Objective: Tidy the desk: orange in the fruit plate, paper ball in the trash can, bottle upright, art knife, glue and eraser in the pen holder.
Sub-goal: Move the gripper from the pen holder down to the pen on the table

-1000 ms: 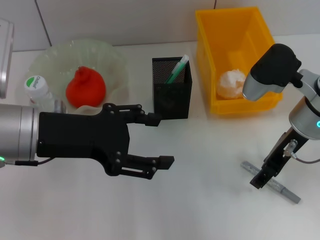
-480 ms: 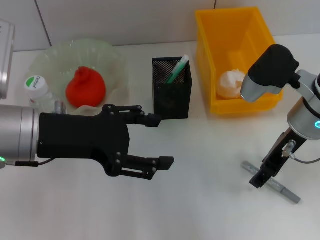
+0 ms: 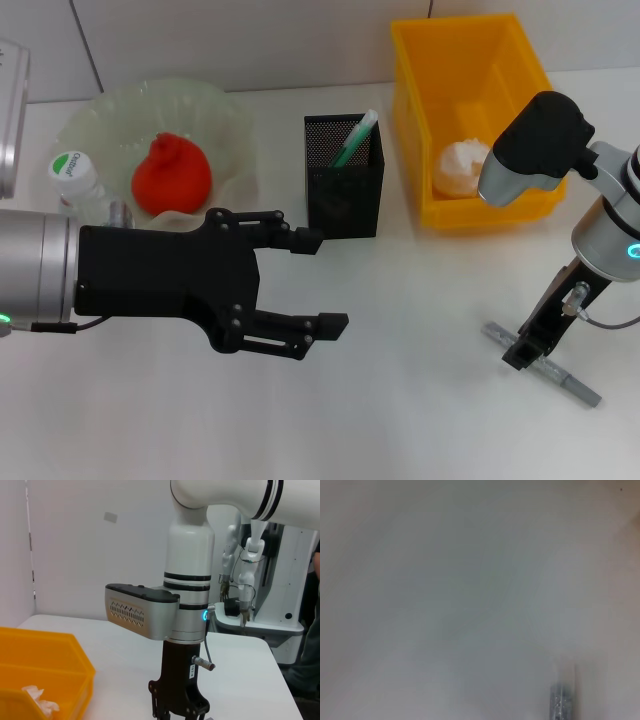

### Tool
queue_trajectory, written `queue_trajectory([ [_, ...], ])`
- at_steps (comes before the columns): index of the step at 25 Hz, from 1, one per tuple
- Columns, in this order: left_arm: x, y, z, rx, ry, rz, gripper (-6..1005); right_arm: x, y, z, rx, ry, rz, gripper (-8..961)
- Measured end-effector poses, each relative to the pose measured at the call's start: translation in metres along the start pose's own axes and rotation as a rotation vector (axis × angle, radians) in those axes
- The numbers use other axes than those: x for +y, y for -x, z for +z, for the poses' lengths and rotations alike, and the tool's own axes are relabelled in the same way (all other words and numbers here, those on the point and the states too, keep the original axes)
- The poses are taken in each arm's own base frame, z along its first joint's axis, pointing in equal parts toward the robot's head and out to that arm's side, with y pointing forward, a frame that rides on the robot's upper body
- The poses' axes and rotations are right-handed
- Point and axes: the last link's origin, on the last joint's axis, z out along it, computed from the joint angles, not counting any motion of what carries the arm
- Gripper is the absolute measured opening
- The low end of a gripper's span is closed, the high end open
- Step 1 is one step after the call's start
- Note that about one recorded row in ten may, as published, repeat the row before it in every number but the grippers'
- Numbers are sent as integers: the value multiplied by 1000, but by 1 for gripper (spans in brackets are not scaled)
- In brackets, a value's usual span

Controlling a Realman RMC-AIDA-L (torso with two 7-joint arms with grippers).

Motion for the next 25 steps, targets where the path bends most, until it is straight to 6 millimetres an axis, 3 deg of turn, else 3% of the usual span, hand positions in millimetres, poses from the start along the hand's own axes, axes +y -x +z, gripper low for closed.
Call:
queue_trajectory([
  [6, 0, 0, 0, 0, 1, 1, 846, 0, 0, 0, 1, -1, 2, 409],
  [12, 0, -1, 0, 0, 1, 2, 846, 1, 0, 1, 8, -4, -1, 394],
  [13, 0, -1, 0, 0, 1, 2, 846, 1, 0, 1, 9, -4, -2, 234],
  [25, 1, 0, 1, -2, 6, 2, 846, 0, 0, 2, 4, -9, 13, 110],
])
